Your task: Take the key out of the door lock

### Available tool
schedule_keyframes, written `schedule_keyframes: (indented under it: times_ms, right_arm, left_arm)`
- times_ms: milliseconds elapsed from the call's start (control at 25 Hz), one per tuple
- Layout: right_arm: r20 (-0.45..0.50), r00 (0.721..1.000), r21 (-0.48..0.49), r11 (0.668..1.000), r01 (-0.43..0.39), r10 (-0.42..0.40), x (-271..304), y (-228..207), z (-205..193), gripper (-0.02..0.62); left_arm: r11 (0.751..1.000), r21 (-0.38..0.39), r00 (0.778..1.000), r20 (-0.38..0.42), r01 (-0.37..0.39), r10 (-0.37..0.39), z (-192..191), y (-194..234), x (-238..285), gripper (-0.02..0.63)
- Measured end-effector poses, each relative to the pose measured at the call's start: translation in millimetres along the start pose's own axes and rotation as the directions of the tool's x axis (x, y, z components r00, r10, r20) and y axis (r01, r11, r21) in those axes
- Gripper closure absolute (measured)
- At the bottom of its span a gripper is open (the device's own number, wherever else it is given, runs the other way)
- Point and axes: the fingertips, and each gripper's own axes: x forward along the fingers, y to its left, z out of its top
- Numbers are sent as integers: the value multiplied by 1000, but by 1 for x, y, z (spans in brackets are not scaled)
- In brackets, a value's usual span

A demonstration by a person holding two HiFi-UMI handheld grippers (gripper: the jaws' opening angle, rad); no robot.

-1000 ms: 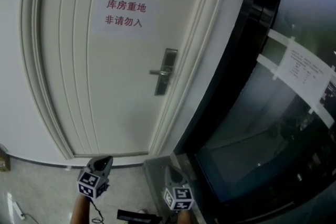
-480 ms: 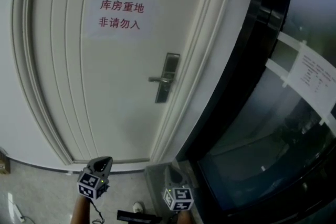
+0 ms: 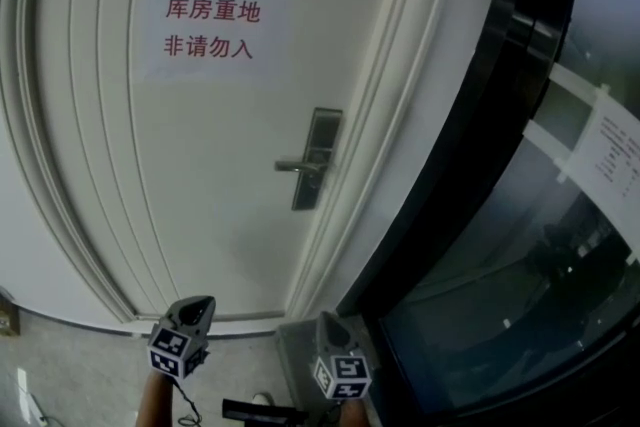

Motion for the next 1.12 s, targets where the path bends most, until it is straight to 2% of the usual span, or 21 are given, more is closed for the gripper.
schedule_keyframes:
  times_ms: [880,1120]
  right_arm:
    - [-24,999,-3,1000,-22,21,85,-59,11,588]
    - [-3,998,-13,998,-58,58,107,-69,16,589]
  left_arm:
    - [999,-25,1000,-8,-21,21,13,20,97,597]
    - [999,-22,999,-1,-47,47,16,29,115,598]
